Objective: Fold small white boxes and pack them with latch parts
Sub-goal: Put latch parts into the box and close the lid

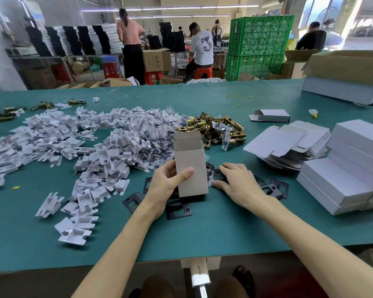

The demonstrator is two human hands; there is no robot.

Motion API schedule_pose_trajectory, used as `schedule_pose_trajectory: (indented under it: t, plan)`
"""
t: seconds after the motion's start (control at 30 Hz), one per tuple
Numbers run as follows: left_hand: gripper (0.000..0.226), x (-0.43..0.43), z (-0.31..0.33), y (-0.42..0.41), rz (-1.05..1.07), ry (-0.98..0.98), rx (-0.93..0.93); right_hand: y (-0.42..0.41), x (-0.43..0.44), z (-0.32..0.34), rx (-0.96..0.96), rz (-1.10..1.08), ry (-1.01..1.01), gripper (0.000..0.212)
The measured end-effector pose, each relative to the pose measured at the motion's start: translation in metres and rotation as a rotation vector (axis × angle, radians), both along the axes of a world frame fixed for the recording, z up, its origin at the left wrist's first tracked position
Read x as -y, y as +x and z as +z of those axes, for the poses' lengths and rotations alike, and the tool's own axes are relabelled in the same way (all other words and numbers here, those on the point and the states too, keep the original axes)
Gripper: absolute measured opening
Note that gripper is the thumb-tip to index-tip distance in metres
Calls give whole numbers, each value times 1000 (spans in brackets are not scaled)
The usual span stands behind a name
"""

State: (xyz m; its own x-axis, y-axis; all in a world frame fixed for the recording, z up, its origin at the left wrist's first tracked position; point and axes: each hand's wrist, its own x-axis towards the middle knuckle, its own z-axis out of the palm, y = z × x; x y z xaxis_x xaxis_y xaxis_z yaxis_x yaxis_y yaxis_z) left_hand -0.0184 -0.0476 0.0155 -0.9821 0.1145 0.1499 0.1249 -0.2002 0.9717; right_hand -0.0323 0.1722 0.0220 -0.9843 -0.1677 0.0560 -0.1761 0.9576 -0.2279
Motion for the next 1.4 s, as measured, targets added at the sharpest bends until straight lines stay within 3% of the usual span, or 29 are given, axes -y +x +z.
schedule_pose_trajectory:
  t: [0.17, 0.4, 0.53, 0.73, 0.83, 0.97, 1.03, 1.2, 1.4]
  plan:
    - [47, 0, 0, 1, -5, 1, -4, 1, -3, 4, -127, -27, -165, 32]
    - [48, -2, -2, 1, 2, -19, -3, 4, 6, 51, -212, -104, -860, 14]
    - [48, -3, -1, 2, 9, -23, 4, 9, 21, 87, -185, -36, -1231, 16]
    - [47, -4, 1, 4, 7, -5, 16, 8, 43, 110, 31, 49, -1410, 33]
    - [46, -5, 1, 5, 8, -2, 19, 5, 47, 108, 2, 53, -1306, 31]
    - [48, -5, 2, 5, 12, -3, 19, 4, 45, 103, -144, 129, -831, 11]
    - [48, -6, 2, 5, 14, -7, 16, 5, 47, 101, -211, 179, -683, 16]
    - [49, -5, 1, 5, 11, -16, 8, 3, 51, 101, -262, 211, -642, 42]
    - [46, -5, 1, 5, 6, -25, -1, 2, 62, 98, -262, 239, -697, 40]
